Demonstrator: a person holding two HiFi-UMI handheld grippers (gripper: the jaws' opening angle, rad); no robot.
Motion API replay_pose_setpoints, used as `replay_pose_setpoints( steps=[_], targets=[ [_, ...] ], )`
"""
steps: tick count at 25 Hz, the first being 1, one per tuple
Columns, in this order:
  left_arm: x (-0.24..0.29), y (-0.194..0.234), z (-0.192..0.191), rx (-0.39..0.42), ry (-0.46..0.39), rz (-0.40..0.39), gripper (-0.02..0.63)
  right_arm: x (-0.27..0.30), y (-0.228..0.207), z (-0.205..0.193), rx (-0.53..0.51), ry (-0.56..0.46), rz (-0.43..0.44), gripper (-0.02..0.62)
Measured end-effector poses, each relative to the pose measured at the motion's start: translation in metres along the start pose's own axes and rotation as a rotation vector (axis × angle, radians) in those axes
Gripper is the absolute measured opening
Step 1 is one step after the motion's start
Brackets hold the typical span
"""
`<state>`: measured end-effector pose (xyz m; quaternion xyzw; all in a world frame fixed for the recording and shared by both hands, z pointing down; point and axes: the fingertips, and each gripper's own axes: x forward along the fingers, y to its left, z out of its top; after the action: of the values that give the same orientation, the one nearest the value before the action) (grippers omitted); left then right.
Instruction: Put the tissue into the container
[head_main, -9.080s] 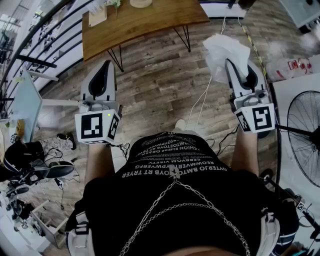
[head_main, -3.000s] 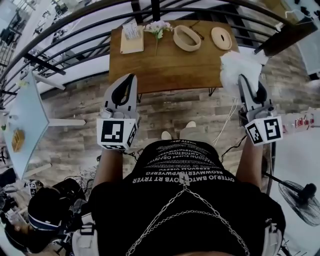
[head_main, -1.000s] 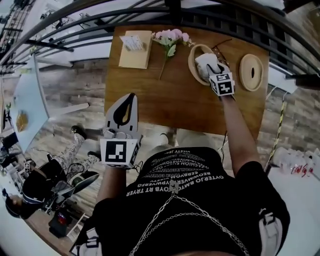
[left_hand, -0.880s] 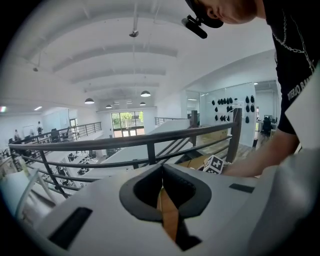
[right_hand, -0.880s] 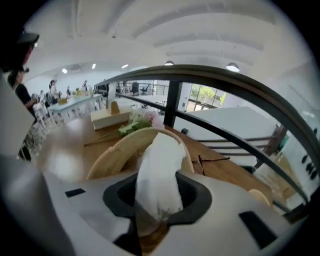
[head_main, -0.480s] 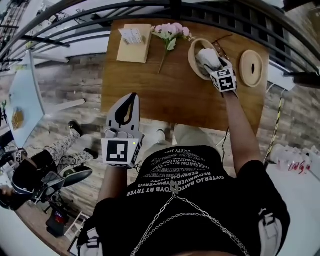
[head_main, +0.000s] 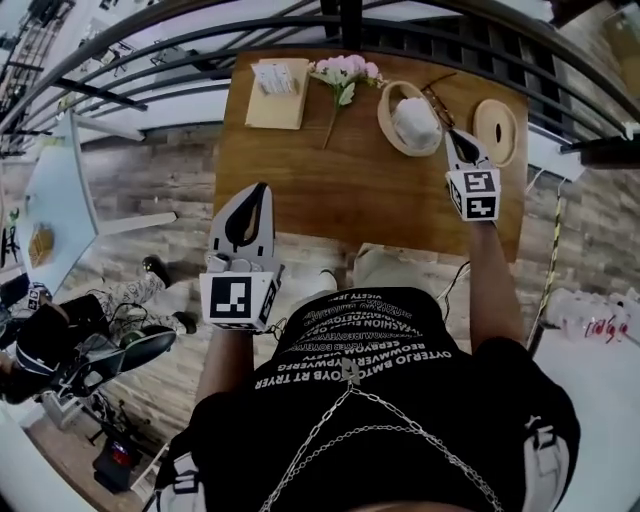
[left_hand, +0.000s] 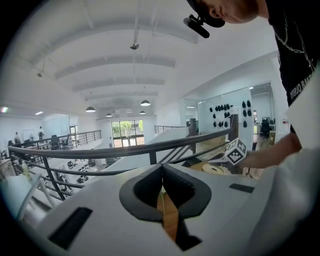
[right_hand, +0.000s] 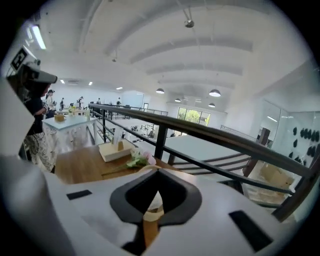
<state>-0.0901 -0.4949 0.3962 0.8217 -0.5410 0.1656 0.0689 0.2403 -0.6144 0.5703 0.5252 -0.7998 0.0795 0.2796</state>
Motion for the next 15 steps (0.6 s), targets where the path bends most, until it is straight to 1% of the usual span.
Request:
replay_pose_setpoints(
  steps=[3,6,11,15],
  targets=[
    [-0.017,0.004,0.006,0.011,-0.024,-0.018,0.029,-0.036,0.012,0.032,0.038,-0.075,-0.019,0.015],
    [-0.039,0.006,0.014,0.028,-0.056,-0.038,0.029,-0.076,0.024,0.066,0.048,-0.162,-0.043,0.015],
    [-0.081,0.0,0.028,0.043,-0.12,-0.059,0.029,-0.156,0.048,0.104,0.01,-0.271,-0.066,0.015],
    [-0.117,0.007,0.024,0.029,-0.16,-0.079,0.029,-0.206,0.083,0.122,-0.007,-0.322,-0.072,0.015]
  ],
)
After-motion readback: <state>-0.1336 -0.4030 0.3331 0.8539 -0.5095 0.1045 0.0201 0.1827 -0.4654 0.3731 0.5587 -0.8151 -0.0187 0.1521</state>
